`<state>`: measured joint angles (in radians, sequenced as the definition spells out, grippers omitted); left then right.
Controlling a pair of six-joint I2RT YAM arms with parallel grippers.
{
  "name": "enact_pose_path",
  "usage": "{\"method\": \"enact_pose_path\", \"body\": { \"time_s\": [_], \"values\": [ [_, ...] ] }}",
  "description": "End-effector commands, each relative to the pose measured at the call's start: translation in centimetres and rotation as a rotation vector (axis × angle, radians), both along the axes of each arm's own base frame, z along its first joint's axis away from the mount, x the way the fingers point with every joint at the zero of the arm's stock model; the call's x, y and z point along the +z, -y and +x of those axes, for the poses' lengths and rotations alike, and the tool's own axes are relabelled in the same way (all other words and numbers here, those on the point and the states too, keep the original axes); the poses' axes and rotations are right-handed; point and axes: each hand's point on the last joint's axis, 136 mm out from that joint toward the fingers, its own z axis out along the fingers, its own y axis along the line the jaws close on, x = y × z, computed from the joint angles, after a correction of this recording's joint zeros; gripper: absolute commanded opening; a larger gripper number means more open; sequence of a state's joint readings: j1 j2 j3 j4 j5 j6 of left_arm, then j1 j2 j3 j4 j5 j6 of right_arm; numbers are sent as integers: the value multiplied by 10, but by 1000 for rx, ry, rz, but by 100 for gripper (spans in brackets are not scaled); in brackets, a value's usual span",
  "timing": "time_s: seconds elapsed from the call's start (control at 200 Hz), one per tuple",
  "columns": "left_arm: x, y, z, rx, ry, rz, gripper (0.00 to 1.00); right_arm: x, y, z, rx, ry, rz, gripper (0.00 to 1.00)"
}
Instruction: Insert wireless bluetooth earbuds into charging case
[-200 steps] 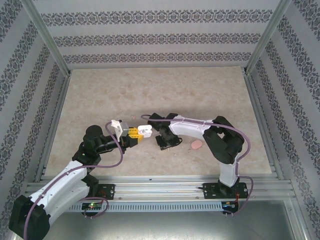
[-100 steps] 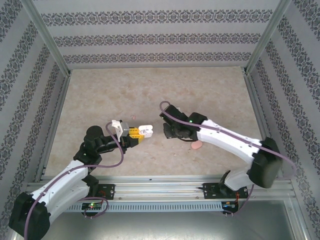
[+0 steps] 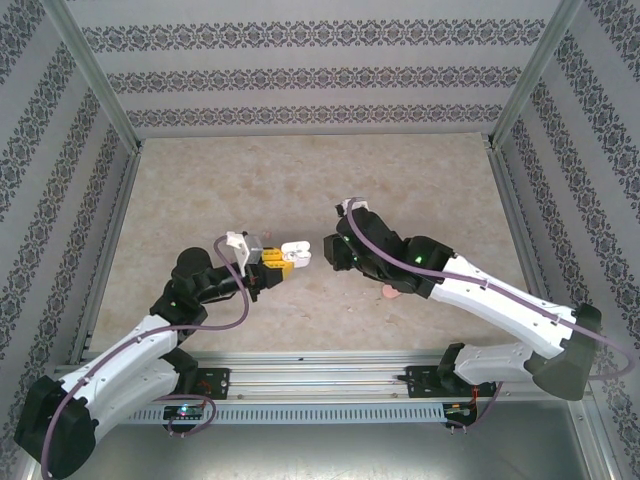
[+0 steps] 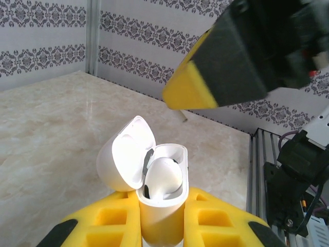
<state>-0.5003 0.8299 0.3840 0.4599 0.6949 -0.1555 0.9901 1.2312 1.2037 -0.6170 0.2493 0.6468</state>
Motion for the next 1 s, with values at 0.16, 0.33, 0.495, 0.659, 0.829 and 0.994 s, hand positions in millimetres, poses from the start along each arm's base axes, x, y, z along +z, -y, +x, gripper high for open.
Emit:
{"method": "enact_pose_path", "body": {
  "time_s": [0.16, 0.33, 0.495, 0.659, 0.829, 0.994],
  "values": [
    [26, 11, 4, 17, 20, -43, 0, 42, -24, -4, 48, 158, -8, 23],
    [31, 15, 4, 16, 8, -60, 0, 43, -29, -6, 55, 188, -4, 23],
    [37, 19, 3, 10, 3, -77, 0, 38, -30, -5, 52, 188, -6, 23],
    [39, 23, 2, 1, -5, -88, 0, 33, -31, -4, 51, 185, -12, 24],
    [43, 26, 2, -3, -3, -95, 0, 24, -30, -4, 46, 172, -20, 24],
    [47, 28, 2, -5, 3, -101, 0, 14, -28, -3, 41, 163, -38, 24]
  ]
}}
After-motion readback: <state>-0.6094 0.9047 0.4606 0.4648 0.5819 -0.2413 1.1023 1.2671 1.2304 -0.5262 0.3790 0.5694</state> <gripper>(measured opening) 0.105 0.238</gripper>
